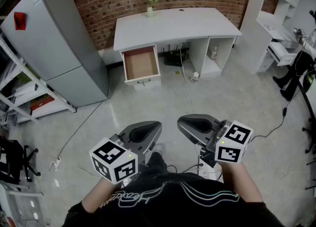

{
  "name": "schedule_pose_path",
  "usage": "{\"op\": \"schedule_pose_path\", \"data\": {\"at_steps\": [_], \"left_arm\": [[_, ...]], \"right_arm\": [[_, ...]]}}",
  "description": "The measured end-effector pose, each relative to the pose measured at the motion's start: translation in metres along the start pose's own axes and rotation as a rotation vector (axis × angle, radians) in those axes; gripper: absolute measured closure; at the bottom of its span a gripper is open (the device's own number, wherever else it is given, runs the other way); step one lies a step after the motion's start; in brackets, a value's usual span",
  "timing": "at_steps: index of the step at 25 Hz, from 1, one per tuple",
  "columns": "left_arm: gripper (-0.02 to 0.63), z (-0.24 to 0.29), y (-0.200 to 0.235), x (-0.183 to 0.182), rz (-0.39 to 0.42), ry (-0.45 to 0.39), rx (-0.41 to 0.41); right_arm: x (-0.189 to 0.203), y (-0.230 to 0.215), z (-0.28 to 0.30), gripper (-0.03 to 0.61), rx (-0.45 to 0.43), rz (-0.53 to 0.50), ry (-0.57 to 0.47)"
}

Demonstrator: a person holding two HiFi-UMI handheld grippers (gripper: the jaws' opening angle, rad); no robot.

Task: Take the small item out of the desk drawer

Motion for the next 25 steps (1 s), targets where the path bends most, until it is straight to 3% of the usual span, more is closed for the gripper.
{"op": "schedule_pose_path", "data": {"at_steps": [14, 19, 25], "left_arm": [[0.592, 0.030, 0.077, -0.002, -0.051, -0.010, -0.024], [0.592, 0.047, 0.140, -0.015, -0.083, 0.006, -0.025], [0.592, 0.081, 0.245, -0.054, -0.127, 0.039, -0.010]], "right_arm": [[0.012, -0.067, 0.059, 0.522, -0.005, 0.014, 0.065], [0.009, -0.114, 0.111, 0.522, -0.013, 0.044, 0.084], [-0.005, -0.192, 0.192, 0.522, 0.008, 0.106, 0.105]]}}
Point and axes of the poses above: the fingertips, and each gripper's own axes: z forward along the fingers, y to its left, x out of its underside, the point moved 9 cm from there along -z, backward along the fingers, and after that the axes turned 5 degrees about -z, right-handed, at the moved point
